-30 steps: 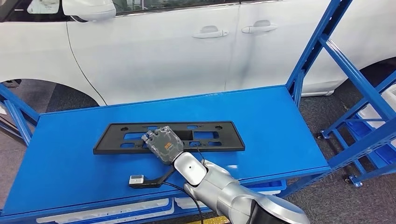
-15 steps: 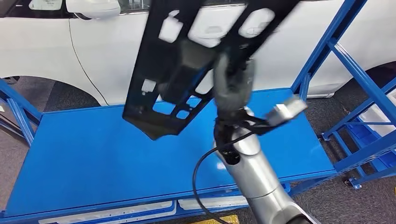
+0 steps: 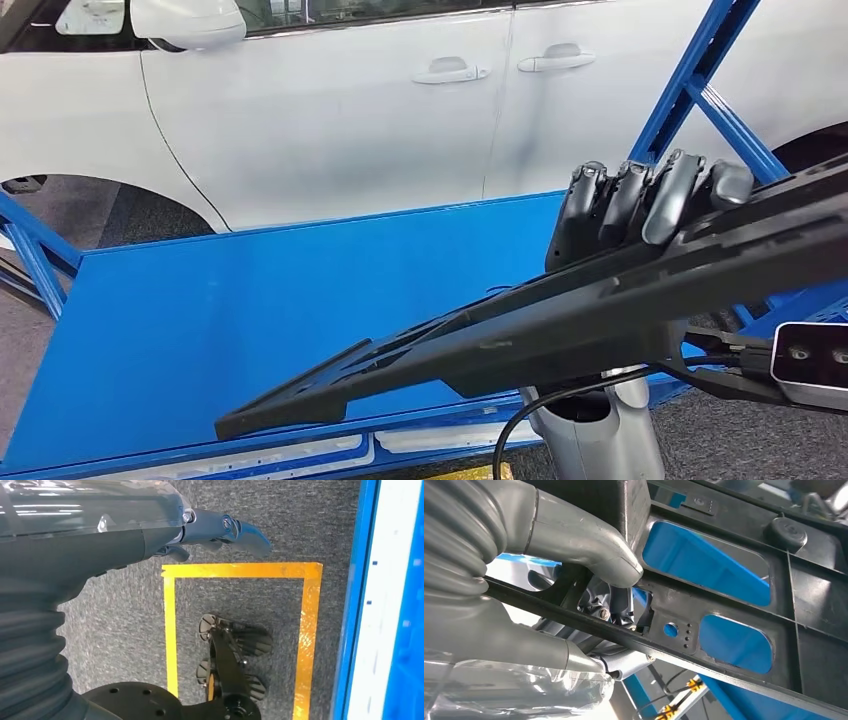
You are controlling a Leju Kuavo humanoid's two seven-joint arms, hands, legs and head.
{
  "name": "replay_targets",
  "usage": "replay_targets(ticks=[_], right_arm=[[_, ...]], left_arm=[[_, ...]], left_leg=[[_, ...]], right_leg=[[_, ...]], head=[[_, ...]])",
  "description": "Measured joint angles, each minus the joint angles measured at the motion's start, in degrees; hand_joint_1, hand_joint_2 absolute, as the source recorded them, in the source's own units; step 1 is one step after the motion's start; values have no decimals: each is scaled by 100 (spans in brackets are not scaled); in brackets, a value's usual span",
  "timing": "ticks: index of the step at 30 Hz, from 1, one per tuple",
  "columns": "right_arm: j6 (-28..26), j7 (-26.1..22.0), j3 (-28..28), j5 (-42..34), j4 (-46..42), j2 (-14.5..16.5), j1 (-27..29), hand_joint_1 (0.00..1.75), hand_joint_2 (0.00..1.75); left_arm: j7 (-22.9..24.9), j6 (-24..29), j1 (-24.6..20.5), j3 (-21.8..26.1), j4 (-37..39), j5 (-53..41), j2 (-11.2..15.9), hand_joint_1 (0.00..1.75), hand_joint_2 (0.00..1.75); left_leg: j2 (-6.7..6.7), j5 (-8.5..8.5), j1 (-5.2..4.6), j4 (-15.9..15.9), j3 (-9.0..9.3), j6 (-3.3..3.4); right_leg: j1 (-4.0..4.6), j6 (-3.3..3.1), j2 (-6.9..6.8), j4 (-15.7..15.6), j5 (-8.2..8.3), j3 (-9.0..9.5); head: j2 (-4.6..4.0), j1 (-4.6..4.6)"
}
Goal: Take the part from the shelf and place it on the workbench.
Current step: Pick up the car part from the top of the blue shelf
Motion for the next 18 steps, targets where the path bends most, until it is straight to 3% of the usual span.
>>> replay_targets(ticks=[3,5,6,8,10,14,15,16,18], right_arm=[[120,-2,109,-14,-32,-28,116,175,175],[179,-2,198,-19,-36,-60,220,175,175],[199,-2,237,-19,-36,-76,257,175,175],[227,-2,300,-20,-37,-107,300,175,175],[239,-2,339,-20,-40,-131,314,175,175],[235,7,371,-22,-42,-193,307,175,175],[213,11,376,-20,-41,-220,293,175,175],[179,15,380,-18,-37,-251,272,175,175],[80,16,384,-13,-15,-325,226,175,175]], left_arm=[[26,2,-4,-1,0,-24,13,0,175],[45,-12,-1,-1,0,-43,16,0,175],[51,-16,0,-1,0,-45,16,0,175],[55,-18,-9,-1,0,-48,22,0,175],[58,-19,-25,-1,0,-49,33,0,175],[75,-27,-41,-1,0,-60,44,0,175],[85,-29,-46,-1,0,-70,42,0,175],[96,-30,-53,-1,0,-83,39,0,175],[119,-30,-71,-1,0,-99,37,0,175]], left_leg=[[4,-593,15,970,-371,-69],[4,-730,17,1384,-500,-79],[4,-631,16,1253,-401,-68],[3,-298,5,457,61,-6],[1,-98,-29,-163,392,64],[14,58,-41,-304,367,183],[29,124,-26,-332,332,221],[44,193,-10,-357,278,250],[57,304,-14,-352,132,283]], right_leg=[[-2,-43,-24,-13,33,-35],[7,-50,-31,5,51,-76],[11,-49,-29,17,60,-94],[18,-31,-24,36,81,-114],[30,19,-23,44,116,-125],[31,161,-18,60,165,-173],[32,190,-12,158,51,-227],[29,218,-8,380,-163,-320],[2,267,-9,1095,-706,-550]], head=[[0,0],[0,0],[0,0],[0,0],[1,-1],[0,0],[0,0],[0,1],[0,1]])
